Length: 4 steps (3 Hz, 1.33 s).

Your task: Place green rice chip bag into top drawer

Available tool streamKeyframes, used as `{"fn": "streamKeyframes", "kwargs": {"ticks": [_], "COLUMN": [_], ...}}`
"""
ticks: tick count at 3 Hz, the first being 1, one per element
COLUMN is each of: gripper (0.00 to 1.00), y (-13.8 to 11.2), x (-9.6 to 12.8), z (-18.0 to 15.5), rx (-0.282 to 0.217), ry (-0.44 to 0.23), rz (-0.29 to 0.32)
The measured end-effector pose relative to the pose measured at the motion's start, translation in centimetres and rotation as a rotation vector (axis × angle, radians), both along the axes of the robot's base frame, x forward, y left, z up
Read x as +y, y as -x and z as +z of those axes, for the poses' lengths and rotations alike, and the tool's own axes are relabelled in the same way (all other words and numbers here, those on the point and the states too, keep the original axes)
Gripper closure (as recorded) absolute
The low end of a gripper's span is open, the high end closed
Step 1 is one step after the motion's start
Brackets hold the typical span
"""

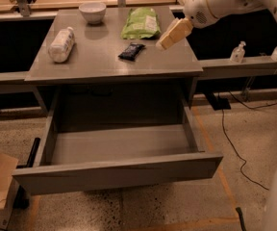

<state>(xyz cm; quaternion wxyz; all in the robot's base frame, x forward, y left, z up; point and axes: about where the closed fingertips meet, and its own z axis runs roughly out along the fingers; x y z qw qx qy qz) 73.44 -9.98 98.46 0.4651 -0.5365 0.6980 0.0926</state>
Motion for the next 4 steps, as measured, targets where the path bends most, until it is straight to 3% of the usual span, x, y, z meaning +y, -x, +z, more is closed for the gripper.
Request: {"fn": "streamKeyframes", "kwargs": {"ticks": [1,3,4], "gripper": [0.0,0.0,0.0], "y": [-5.6,-13.0,-13.3], "x": [1.4,2.3,2.5], "z": [-3.0,-5.7,-5.7], "rx": [0.007,-0.02,-0.023], "ry": [-0.064,-0.154,-0.163], "rz": [-0.079,-0.239,-0.244]}}
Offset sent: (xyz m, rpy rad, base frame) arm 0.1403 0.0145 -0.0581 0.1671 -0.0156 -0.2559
